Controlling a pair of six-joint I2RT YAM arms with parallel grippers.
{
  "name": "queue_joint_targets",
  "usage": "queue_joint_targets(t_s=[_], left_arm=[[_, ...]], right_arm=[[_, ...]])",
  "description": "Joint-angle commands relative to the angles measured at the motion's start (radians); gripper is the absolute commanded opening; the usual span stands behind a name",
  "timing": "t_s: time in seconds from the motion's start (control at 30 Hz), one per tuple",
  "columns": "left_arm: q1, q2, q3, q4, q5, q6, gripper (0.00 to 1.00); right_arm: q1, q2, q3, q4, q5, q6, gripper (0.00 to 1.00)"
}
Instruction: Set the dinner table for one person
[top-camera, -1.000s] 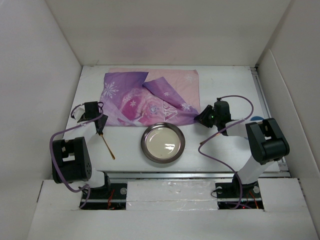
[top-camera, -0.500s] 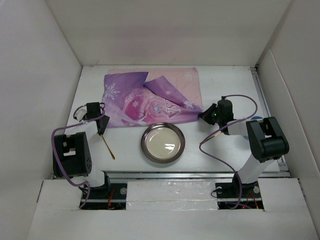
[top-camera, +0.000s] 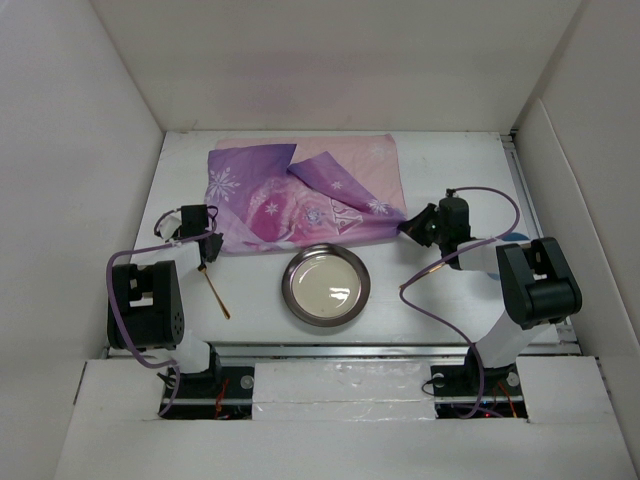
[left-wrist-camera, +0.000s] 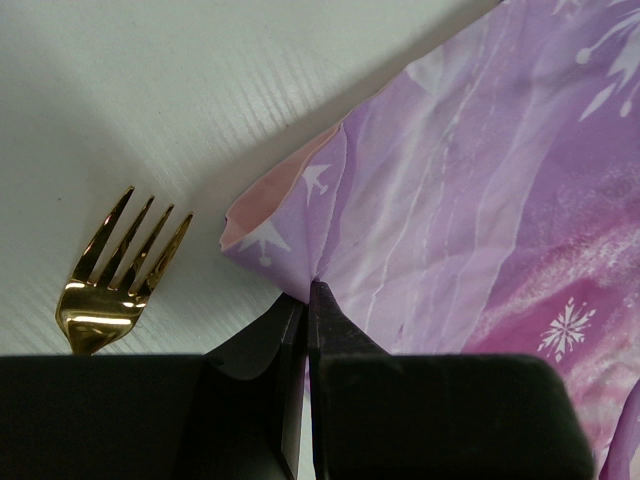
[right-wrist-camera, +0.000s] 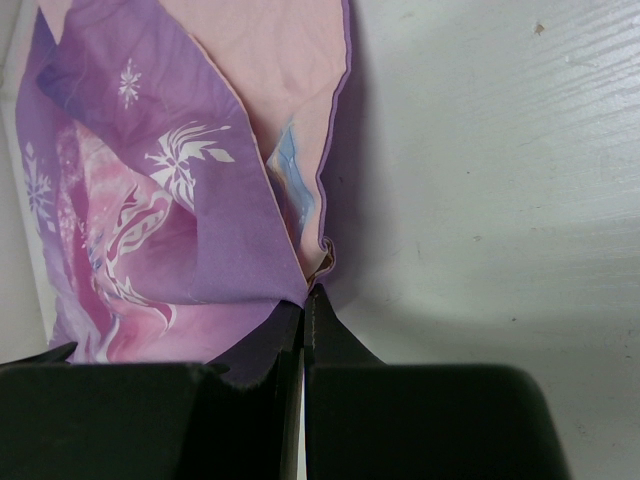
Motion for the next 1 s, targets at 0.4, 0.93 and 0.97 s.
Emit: queue_joint_targets(t_s=[0.4, 0.93, 0.97], left_arm=[[0.001, -0.435, 0.295, 0.129, 0.005, 0.195, 0.00], [0.001, -0.588, 0.703, 0.117, 0.162, 0.244, 0.00], [0.001, -0.585, 0.706, 0.110, 0.160, 0.247, 0.00]], right_arm=[[0.038, -0.433, 0.171, -0.217, 0.152, -0.173, 0.00], [0.038, -0.792, 0.711, -0.603, 0.290, -0.384, 0.00], [0.038, -0.792, 0.714, -0.594, 0.293, -0.387, 0.00]])
